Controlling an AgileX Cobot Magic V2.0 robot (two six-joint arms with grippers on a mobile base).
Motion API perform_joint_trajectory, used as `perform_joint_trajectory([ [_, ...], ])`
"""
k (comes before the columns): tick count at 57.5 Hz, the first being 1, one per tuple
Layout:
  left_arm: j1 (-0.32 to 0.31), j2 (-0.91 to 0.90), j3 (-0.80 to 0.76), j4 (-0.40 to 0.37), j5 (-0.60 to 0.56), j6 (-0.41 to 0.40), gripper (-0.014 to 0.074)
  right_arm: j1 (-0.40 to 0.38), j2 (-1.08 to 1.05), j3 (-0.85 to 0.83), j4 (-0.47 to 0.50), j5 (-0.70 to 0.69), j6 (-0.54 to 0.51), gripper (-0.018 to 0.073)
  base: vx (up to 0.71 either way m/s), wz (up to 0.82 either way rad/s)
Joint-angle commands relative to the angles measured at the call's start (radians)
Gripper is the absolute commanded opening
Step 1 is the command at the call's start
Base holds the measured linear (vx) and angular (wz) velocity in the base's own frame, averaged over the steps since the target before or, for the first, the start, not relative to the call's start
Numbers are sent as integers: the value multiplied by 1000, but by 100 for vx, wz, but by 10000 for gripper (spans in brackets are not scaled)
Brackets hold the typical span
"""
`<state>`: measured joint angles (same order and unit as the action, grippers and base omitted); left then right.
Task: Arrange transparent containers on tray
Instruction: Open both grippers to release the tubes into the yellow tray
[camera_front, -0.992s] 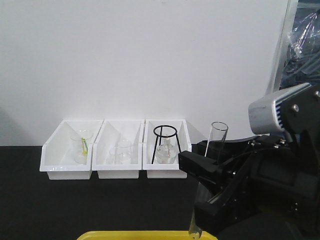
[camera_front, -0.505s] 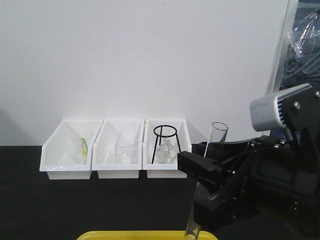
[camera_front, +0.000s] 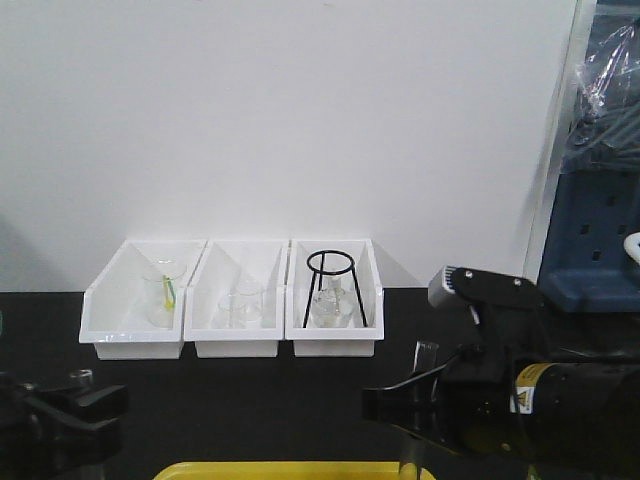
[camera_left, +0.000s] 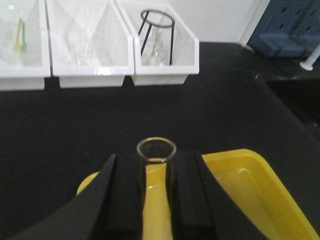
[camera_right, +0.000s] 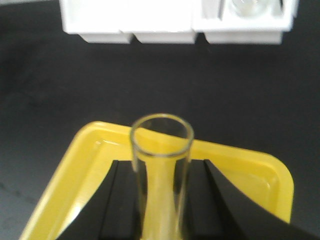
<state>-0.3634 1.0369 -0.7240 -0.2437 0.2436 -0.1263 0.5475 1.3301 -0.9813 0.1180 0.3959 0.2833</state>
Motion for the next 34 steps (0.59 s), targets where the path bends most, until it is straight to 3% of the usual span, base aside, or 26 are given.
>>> perform_joint_trajectory([
  [1,-6,82,-63,-62,-52,-8,114,-8,35,-34,33,-53,-3,111,0,0],
  [15,-10,316,-126,-175,-21,31,114,-8,190,-35,88,-64,-3,118,0,0],
  [23,-41,402,-130,-186,-25,86,114,-8,246,-35,88,-75,-3,120,0,0],
  [34,-77,486,-130,-186,-47,97,114,-8,297,-35,88,-103,-3,125,0,0],
])
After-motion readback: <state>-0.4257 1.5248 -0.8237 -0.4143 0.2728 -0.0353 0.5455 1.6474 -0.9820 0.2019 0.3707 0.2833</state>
